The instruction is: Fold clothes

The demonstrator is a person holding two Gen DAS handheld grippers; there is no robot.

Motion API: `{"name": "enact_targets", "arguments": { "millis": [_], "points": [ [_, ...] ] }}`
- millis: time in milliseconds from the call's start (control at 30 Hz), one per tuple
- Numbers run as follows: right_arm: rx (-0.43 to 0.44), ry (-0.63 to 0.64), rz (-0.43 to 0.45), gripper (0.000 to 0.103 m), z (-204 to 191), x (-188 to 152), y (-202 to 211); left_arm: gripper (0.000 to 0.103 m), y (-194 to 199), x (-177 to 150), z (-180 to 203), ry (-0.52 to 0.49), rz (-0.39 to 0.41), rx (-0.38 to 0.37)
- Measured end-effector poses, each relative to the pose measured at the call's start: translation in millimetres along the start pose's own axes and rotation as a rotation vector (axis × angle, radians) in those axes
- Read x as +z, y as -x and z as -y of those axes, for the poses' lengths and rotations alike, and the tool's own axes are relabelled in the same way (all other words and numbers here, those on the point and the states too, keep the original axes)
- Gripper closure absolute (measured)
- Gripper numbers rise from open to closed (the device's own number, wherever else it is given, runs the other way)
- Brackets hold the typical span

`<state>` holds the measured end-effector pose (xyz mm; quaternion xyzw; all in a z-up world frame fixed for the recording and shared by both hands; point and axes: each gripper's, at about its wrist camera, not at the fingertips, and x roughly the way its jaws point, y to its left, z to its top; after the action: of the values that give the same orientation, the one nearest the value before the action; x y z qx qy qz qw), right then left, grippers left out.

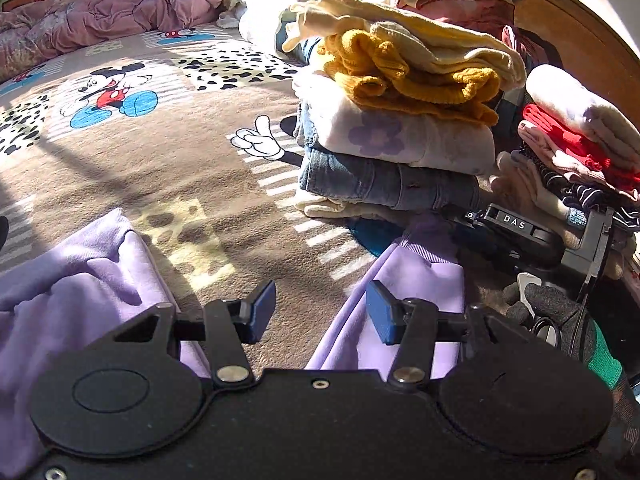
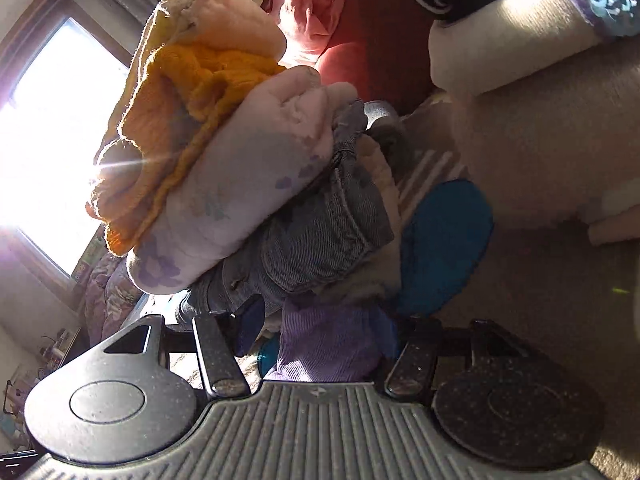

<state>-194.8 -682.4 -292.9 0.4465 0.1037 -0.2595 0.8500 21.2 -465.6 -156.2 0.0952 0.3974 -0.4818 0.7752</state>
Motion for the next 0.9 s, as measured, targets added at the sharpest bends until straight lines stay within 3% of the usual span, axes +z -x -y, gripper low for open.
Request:
{"name": "enact_targets", "arguments": {
  "millis": [133, 267, 400, 600, 800, 900],
  "points": [
    [-0.006, -0.076, -0.020, 0.038, 13.1, 8.0, -12.9, 0.054, -83.8, 20.5, -3.6, 0.078, -0.015, -0.041],
    [0.029, -0.103, -0.033, 0.034, 17.7, 10.2, -23.9, 0.055, -135.8, 32.2, -12.0, 0.150, -0.043, -0.065],
    [0.057, -0.121, -0.041, 0.030, 18.2, 19.0, -36.8, 0.055, -154.8, 49.6, -15.2, 0.188, -0.034, -0.116],
    [0.115, -0.148, 0.020, 0.031, 12.9, 28.3, -47.8, 0.055, -184.8, 83.5, -8.8, 0.175, -0.049, -0.102],
    [0.110, -0.154, 0.095, 0.034, 11.5, 31.6, -61.1, 0.059, -202.1, 105.7, -1.2, 0.194, -0.060, -0.079],
    [0.109, -0.145, 0.080, 0.033, 8.8, 29.4, -61.3, 0.052, -188.8, 93.0, -3.2, 0.182, -0.086, -0.046]
  ]
}}
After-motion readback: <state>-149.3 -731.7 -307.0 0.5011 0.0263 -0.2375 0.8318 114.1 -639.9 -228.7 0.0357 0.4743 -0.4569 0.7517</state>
